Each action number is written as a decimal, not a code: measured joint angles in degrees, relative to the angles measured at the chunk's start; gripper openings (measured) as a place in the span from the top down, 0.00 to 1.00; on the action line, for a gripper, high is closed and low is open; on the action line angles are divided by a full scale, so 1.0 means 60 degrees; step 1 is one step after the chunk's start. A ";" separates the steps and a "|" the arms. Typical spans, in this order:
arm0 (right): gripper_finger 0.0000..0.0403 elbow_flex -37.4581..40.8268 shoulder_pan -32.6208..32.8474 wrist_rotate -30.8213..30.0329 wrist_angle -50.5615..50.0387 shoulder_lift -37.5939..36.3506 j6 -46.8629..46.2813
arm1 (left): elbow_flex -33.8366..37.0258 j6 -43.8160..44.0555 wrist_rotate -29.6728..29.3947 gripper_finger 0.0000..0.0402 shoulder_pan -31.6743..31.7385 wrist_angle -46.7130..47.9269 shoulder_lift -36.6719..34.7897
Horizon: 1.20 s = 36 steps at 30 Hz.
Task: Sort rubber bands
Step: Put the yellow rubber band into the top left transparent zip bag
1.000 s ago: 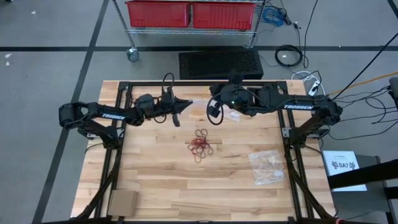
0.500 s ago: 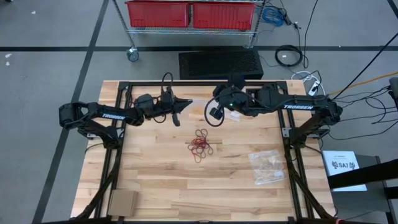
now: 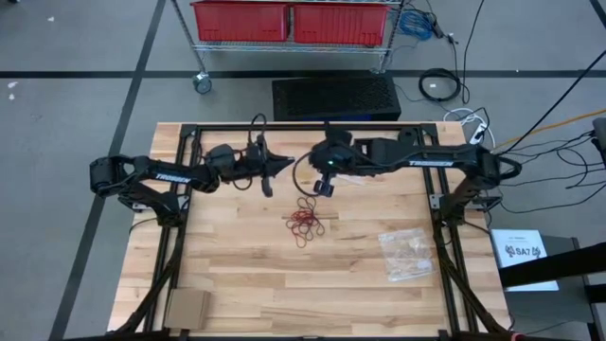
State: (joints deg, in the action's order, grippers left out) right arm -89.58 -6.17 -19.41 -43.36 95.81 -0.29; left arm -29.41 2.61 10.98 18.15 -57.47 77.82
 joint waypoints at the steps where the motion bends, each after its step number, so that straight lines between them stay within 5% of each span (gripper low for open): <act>1: 1.00 0.0000 -0.0057 0.0088 0.0041 0.0043 0.0071 | 0.0000 -0.0004 0.0056 1.00 -0.0018 0.0013 0.0000; 16: 0.98 0.0000 -0.0548 0.2544 0.0214 0.0255 0.0488 | 0.0000 -0.0080 0.0168 1.00 -0.0032 0.0233 0.0000; 28: 0.59 0.0000 -0.0609 0.2513 0.0181 0.0248 0.0516 | 0.0000 -0.0022 0.0171 1.00 -0.0031 0.0204 0.0000; 36: 0.52 -0.0007 -0.0722 0.2513 -0.0471 -0.0025 0.0477 | 0.0000 -0.0011 0.0233 1.00 -0.0033 0.0238 0.0007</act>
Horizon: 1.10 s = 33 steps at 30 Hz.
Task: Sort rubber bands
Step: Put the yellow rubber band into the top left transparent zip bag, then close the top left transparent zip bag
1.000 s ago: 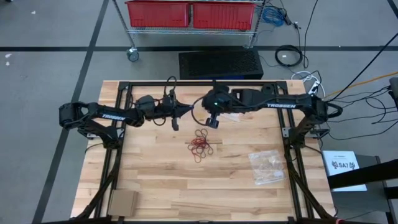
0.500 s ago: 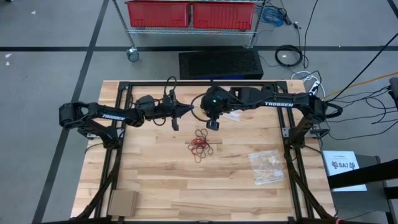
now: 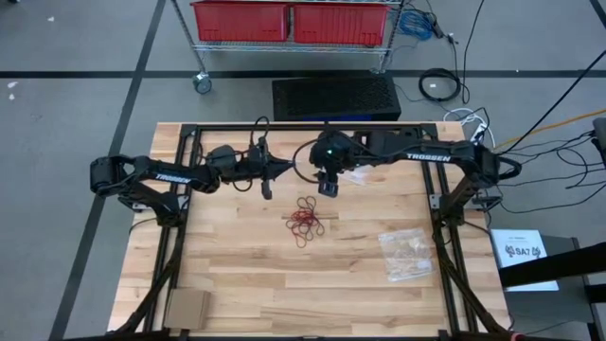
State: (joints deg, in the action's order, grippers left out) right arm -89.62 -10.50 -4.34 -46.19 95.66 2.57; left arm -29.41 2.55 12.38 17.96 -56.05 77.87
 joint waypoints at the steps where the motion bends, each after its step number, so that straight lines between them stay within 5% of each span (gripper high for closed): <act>1: 0.53 0.0000 -0.0007 0.0000 -0.0008 -0.0038 -0.0004 | 0.0000 0.0000 0.0000 1.00 0.0000 -0.0001 0.0000; 15: 0.55 0.0004 -0.0008 -0.0106 -0.0356 -0.1142 0.0288 | 0.0000 -0.0240 -0.0015 1.00 0.0343 0.0312 -0.0011; 21: 0.74 0.0168 -0.0004 -0.0278 -0.1049 -0.1197 0.0525 | 0.0002 -0.0564 -0.0118 1.00 0.0868 0.1568 -0.0011; 25: 0.96 0.1071 -0.0055 0.0155 -0.0792 -0.1185 0.0656 | 0.0000 -0.0815 -0.0139 1.00 0.1183 0.2106 -0.0011; 33: 1.00 0.4340 -0.0163 0.1718 0.2911 -0.1174 0.0436 | -0.0225 -0.1372 -0.0150 1.00 0.1394 0.3860 -0.0184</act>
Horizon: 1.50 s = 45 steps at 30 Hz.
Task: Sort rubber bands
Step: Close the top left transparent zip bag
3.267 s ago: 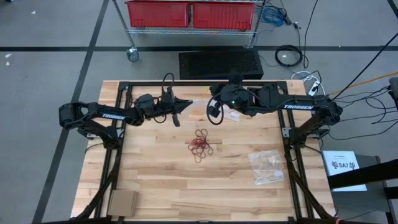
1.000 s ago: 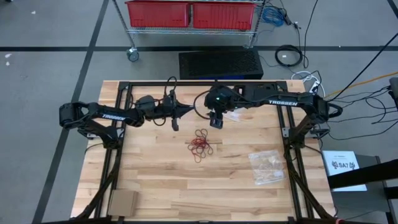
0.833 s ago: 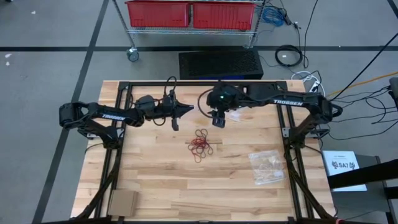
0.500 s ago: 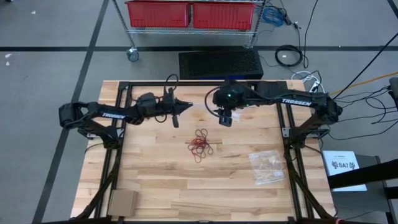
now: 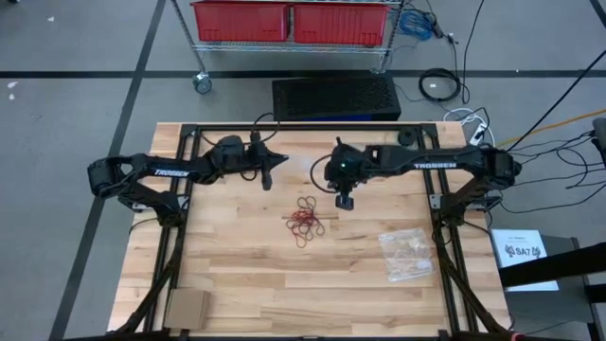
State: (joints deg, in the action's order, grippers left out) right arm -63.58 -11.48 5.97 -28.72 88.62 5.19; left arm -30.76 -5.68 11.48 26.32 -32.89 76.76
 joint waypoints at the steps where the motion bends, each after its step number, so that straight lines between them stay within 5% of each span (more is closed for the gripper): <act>1: 1.00 0.0368 -0.0022 0.0253 0.0516 -0.0002 -0.0021 | -0.0151 -0.0206 -0.0079 1.00 -0.0032 0.0421 -0.0020; 10: 1.00 0.1678 -0.0339 0.0760 0.2587 0.0000 -0.0497 | -0.1849 -0.2121 -0.1535 1.00 -0.0094 0.3901 -0.0206; 19: 1.00 0.1811 -0.0477 0.1450 0.3200 -0.0002 -0.0126 | -0.1994 -0.1856 -0.1706 1.00 -0.0138 0.5587 -0.0161; 32: 1.00 0.3398 -0.0498 0.1578 0.5195 -0.0004 -0.1132 | -0.1990 -0.1078 -0.1341 0.99 -0.1120 0.6060 0.0938; 45: 0.94 0.3397 -0.0416 0.1575 0.5400 -0.0004 -0.2010 | -0.1986 -0.0520 -0.0084 0.69 -0.1536 0.5739 0.2256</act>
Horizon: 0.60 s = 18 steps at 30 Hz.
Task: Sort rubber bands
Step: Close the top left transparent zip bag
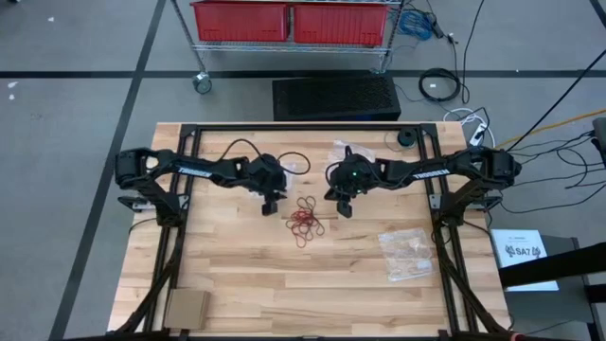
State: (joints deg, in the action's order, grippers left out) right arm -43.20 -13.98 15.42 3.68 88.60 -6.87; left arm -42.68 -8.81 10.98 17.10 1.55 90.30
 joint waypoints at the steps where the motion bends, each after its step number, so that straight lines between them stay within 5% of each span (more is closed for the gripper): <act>1: 0.92 0.0000 0.0000 0.0003 -0.0024 0.0000 -0.0007 | 0.0000 0.0137 0.0040 0.66 0.0000 -0.0084 0.0000; 11: 0.72 0.0000 0.0000 -0.0146 0.0906 0.0036 -0.1029 | -0.0702 0.0251 0.0229 0.50 0.0068 0.0511 -0.0029; 15: 0.77 -0.0004 0.0029 -0.0637 0.1659 0.0062 -0.1214 | -0.1320 -0.0149 -0.1662 0.55 0.0445 0.1555 -0.0043; 18: 0.87 -0.0004 0.0081 -0.0885 0.1801 0.0062 -0.1239 | -0.1433 -0.0348 -0.2090 0.64 0.1124 0.1750 0.0006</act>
State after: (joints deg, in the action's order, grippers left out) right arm -43.22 -13.49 10.11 14.48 88.97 -14.31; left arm -51.27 -10.89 -1.57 23.85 12.05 90.34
